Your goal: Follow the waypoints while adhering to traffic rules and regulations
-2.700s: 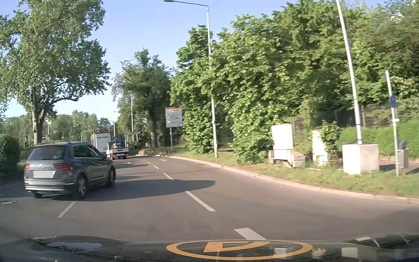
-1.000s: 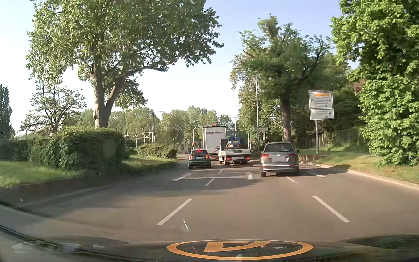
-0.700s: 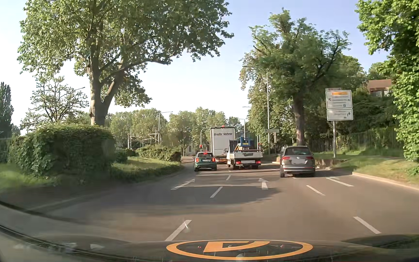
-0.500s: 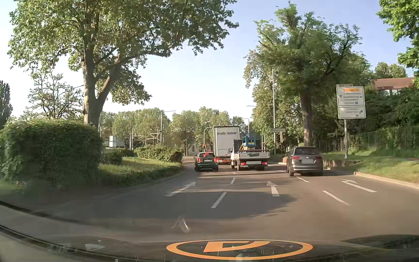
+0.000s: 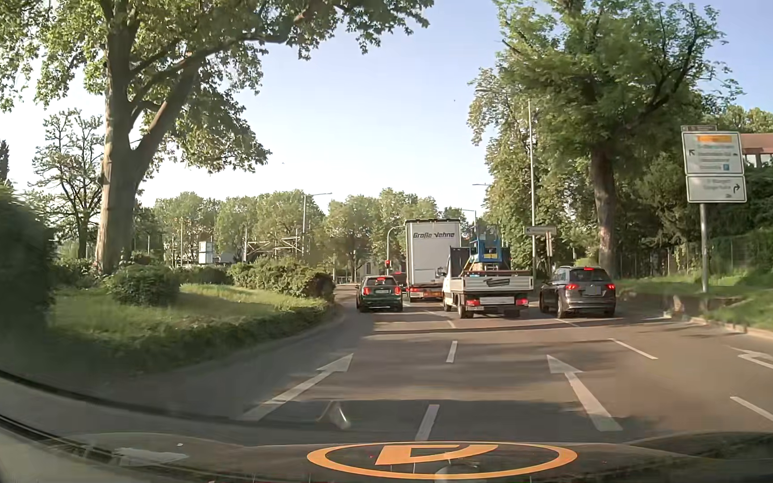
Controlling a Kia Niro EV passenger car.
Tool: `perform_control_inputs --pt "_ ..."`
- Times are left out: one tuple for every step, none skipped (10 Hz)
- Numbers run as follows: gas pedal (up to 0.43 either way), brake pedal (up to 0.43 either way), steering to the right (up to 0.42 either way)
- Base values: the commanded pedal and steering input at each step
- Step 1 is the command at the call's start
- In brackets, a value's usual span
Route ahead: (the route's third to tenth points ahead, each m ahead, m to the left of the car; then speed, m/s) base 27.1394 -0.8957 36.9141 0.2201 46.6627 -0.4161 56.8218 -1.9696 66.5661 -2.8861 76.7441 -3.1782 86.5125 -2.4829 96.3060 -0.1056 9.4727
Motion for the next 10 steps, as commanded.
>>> perform_control_inputs --pt "0.319 0.000 -0.025" --pt "0.287 0.000 -0.025" --pt "0.260 0.000 -0.025" --pt "0.228 0.000 -0.025" --pt "0.197 0.000 -0.025" --pt "0.189 0.000 -0.026" --pt "0.157 0.000 -0.027" --pt "0.138 0.000 -0.029" --pt "0.098 0.000 -0.029" --pt "0.000 0.000 -0.029"
